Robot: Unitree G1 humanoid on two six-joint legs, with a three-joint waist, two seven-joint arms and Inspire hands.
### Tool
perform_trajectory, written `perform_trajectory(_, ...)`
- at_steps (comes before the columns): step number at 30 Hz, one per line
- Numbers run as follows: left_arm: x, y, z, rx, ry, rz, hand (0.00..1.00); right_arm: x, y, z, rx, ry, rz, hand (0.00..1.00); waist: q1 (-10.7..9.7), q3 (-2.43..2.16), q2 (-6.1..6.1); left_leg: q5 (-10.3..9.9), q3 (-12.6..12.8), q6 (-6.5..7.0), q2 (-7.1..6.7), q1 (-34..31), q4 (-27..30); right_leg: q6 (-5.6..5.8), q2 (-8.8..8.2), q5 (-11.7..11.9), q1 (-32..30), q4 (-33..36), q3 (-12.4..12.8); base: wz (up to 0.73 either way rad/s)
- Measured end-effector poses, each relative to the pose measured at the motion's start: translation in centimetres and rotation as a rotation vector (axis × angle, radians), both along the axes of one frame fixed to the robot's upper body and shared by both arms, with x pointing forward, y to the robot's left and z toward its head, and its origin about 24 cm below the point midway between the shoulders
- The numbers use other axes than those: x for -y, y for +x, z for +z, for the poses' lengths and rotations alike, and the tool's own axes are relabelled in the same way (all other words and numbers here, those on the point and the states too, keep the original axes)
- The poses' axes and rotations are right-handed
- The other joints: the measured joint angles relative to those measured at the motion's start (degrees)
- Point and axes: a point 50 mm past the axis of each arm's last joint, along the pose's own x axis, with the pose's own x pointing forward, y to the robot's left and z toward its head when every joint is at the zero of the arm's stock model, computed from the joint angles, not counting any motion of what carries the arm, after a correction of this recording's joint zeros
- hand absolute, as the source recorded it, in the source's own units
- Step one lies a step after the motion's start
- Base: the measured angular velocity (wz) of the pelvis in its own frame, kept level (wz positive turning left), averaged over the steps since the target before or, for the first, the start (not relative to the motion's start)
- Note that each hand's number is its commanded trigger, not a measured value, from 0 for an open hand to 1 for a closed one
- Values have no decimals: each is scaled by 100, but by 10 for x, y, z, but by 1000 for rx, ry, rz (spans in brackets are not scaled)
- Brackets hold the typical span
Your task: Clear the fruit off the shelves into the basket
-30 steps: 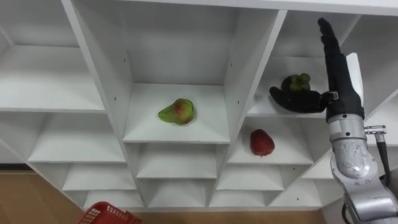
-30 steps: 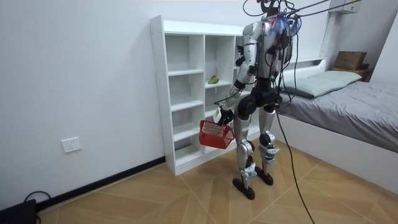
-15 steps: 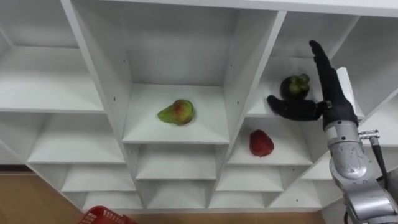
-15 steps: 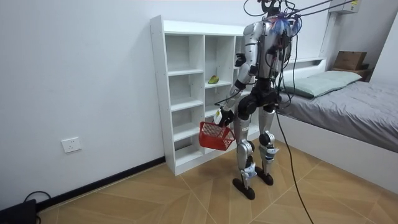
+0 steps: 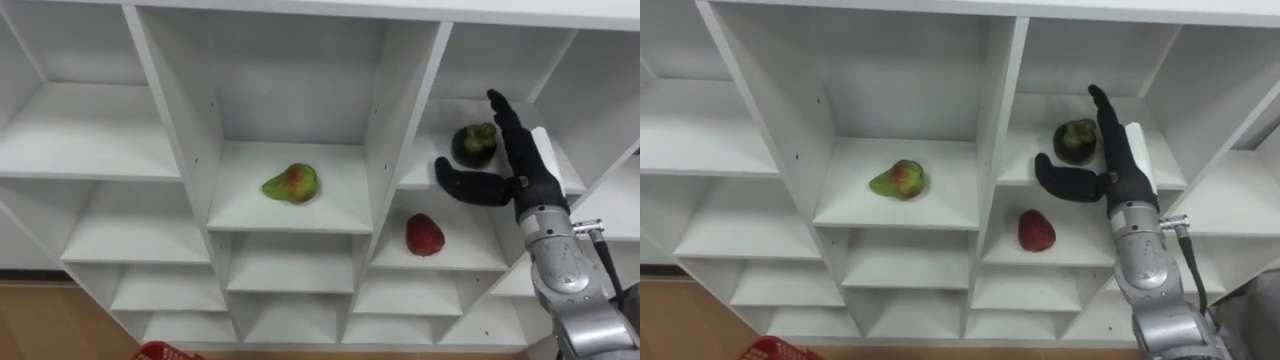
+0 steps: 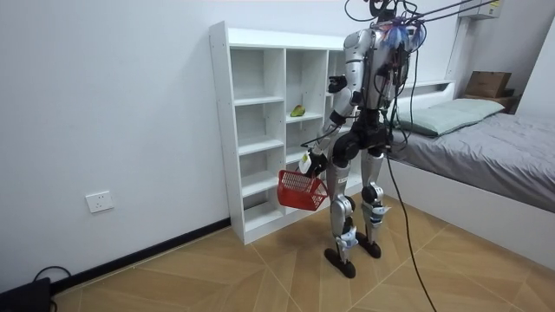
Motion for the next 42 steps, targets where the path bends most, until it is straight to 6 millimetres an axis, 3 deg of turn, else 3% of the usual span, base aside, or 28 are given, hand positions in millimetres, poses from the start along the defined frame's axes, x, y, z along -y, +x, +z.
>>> perform_trajectory(9, 0, 1, 1, 13, 11, 3, 100, -1, -9, -9, -16, 15, 4, 0, -2, -7, -63, 0, 2, 4, -2, 58, -15, 6, -4, -4, 33, -1, 1, 0)
perform_trajectory(10, 0, 2, 1, 16, 16, 4, 100, -1, -10, -10, -19, 16, 5, 8, -2, -6, -64, 0, 3, 4, -2, 75, -24, 7, -5, -5, 47, -2, 1, 0)
perform_trajectory(11, 0, 2, 1, 17, 19, 5, 100, -1, -11, -11, -23, 15, 4, 57, -4, -6, -63, 0, 2, 4, -3, 83, -28, 11, -6, -7, 60, -5, -2, 4)
perform_trajectory(12, 0, 2, 1, 19, 21, 5, 100, 0, -14, -13, -32, 14, 5, 90, -4, -8, -66, -1, -2, 5, -7, 84, -34, 18, -9, -16, 71, -9, -4, 3)
perform_trajectory(13, 0, 2, 1, 19, 22, 5, 100, 0, -15, -13, -32, 13, 9, 100, -7, -8, -66, -2, -1, 6, -12, 82, -37, 21, -14, -22, 74, -14, -3, 0)
perform_trajectory(30, 2, 3, 0, 28, 57, -10, 100, 15, -13, -8, 0, -21, -67, 100, -103, -27, -93, -2, 1, 6, -9, 196, -119, 25, 0, -25, 183, -85, 4, 0)
perform_trajectory(42, 3, 6, 1, 46, 68, -17, 100, 12, -10, -12, -16, -21, -56, 100, -86, -23, -86, -3, -5, 6, -2, 205, -145, 25, 7, -25, 182, -80, -4, 0)
